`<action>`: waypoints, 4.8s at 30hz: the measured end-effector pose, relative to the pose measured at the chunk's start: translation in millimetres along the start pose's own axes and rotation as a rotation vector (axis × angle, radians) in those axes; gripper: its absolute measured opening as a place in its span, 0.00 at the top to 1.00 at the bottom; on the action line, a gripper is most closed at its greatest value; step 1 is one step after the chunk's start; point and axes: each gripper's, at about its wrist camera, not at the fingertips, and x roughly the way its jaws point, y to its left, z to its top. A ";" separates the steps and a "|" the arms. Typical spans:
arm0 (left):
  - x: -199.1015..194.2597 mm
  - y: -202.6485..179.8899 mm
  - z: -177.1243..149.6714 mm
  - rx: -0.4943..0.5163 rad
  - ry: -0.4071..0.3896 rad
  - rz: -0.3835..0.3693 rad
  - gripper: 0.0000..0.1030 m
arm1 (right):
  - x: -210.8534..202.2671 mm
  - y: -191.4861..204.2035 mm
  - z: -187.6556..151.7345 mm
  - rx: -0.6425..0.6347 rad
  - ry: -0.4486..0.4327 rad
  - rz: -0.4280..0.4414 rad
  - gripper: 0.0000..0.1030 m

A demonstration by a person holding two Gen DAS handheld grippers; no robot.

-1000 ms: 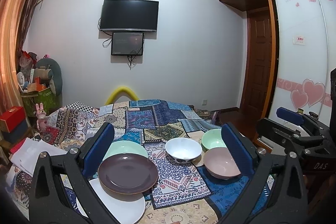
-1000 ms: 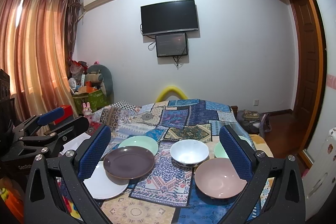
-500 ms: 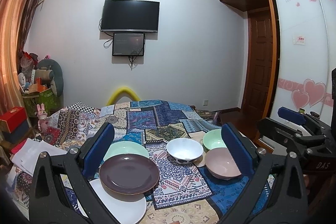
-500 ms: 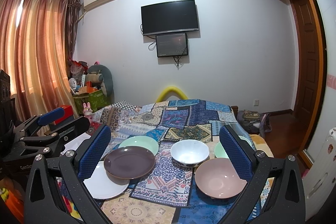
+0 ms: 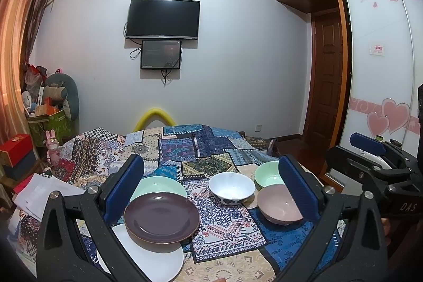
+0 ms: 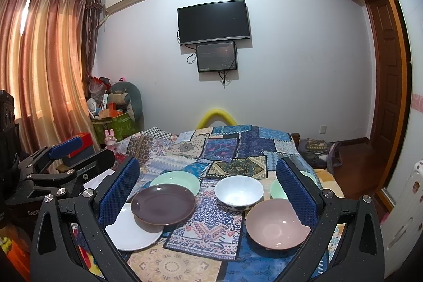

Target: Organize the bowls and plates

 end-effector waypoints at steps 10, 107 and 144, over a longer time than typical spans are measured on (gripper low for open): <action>0.5 0.3 -0.2 -0.004 -0.003 0.003 0.00 | 0.0 2.1 -0.5 -0.004 0.002 0.002 0.00; 243.8 229.3 -154.7 -0.200 0.759 -0.041 0.78 | 272.2 26.6 -133.4 0.209 0.749 0.108 0.70; 170.6 120.5 -132.3 -0.164 0.763 -0.086 0.78 | 166.4 -19.9 -110.7 0.238 0.631 0.080 0.70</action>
